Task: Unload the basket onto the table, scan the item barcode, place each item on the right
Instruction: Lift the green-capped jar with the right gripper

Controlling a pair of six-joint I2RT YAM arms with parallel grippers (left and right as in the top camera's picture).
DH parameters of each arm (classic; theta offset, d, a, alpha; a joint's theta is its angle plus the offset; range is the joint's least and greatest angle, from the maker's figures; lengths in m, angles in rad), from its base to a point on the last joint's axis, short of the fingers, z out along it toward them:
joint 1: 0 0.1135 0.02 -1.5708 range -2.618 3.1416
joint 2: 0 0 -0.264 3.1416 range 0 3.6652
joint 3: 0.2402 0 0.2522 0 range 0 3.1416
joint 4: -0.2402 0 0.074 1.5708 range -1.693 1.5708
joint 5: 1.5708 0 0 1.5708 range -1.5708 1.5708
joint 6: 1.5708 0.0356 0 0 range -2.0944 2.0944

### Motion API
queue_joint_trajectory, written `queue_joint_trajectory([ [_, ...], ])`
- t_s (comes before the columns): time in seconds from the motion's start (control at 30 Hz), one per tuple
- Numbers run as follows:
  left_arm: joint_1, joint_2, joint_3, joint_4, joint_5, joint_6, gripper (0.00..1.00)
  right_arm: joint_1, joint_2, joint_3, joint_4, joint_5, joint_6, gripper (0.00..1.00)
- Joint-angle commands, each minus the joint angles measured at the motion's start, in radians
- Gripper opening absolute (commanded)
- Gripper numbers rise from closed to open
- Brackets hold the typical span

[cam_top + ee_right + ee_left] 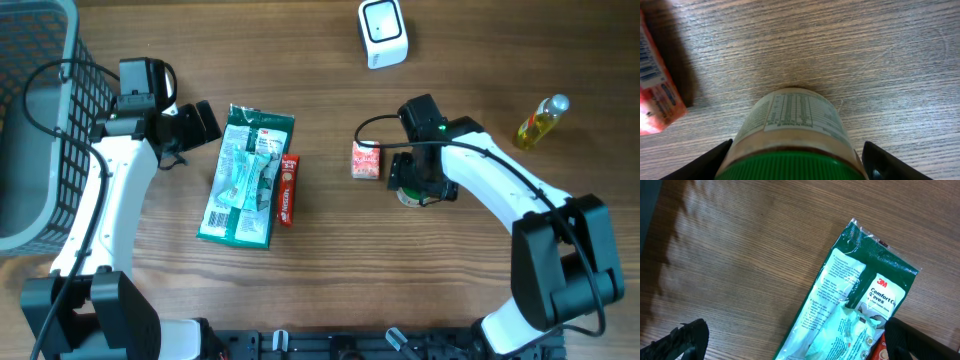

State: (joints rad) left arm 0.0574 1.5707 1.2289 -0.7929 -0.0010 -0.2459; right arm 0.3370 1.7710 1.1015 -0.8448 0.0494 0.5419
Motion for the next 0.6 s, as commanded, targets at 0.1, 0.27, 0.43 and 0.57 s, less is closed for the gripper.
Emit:
queue_joint_trajectory([
  [0.1, 0.003, -0.004, 0.007, 0.0, 0.008, -0.005, 1.0, 0.002, 0.023, -0.011, 0.003, -0.005, 0.038, 0.74],
  [0.27, 0.003, -0.004, 0.007, 0.0, 0.008, -0.005, 1.0, 0.002, 0.023, -0.011, 0.003, -0.054, 0.089, 1.0],
  [0.43, 0.003, -0.004, 0.007, 0.0, 0.008, -0.005, 1.0, 0.002, 0.023, -0.011, 0.01, -0.117, 0.092, 0.8],
  [0.57, 0.003, -0.004, 0.007, 0.0, 0.008, -0.005, 1.0, 0.002, 0.023, -0.011, -0.006, -0.165, 0.357, 0.89],
])
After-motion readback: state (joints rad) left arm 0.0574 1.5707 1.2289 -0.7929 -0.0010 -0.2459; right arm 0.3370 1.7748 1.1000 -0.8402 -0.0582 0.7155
